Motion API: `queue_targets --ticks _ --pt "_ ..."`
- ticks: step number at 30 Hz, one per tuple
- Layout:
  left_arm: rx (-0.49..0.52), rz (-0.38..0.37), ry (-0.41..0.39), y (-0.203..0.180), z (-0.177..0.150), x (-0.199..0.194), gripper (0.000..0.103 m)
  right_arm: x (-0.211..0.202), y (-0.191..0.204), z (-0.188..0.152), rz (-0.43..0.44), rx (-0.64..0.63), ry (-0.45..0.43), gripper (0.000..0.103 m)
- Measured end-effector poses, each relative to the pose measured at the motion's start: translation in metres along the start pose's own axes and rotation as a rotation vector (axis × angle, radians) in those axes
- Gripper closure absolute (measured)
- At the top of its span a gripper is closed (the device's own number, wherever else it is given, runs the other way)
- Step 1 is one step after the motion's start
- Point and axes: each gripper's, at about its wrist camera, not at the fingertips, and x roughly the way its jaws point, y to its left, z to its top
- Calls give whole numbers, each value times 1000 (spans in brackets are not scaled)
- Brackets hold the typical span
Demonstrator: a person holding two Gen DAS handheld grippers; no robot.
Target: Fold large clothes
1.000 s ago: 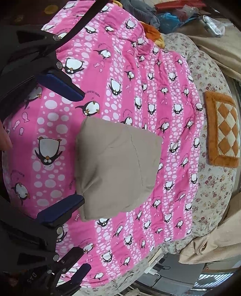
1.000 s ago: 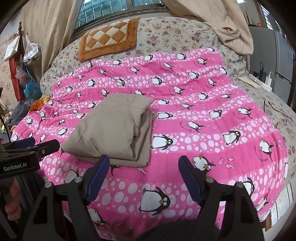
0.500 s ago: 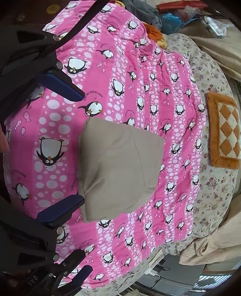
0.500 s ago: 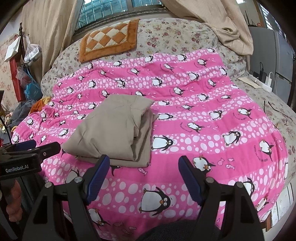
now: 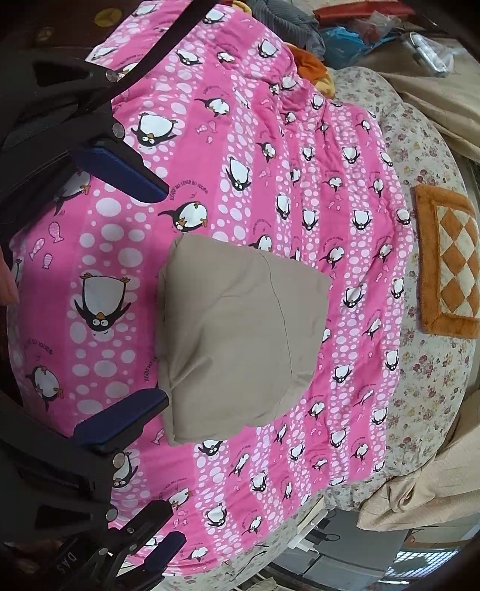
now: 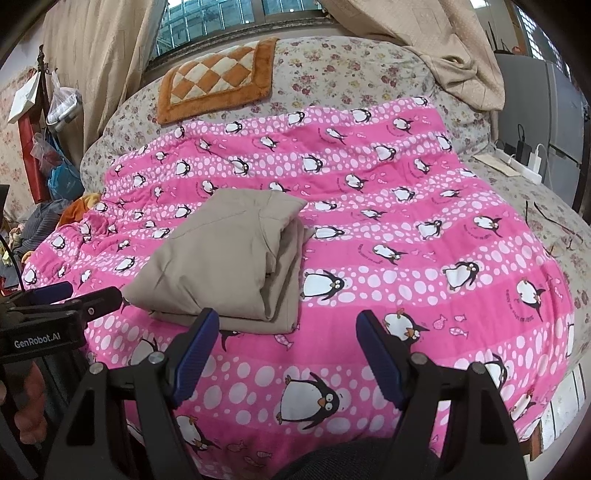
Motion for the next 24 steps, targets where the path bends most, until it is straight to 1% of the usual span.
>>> queue_targets --ticks 19,20,22,23,24 --pt "-5 -4 3 -1 -1 3 29 1 0 0 1 0 1 23" --pt "-7 -10 6 -2 -2 4 29 1 0 0 1 0 1 23" --pt "-19 -68 -6 -1 -5 5 30 1 0 0 1 -2 1 23" --pt "-16 -82 -16 -2 -7 4 32 0 0 0 0 -1 1 23" --pt "-6 -80 -19 -4 -8 4 32 0 0 0 0 0 0 23"
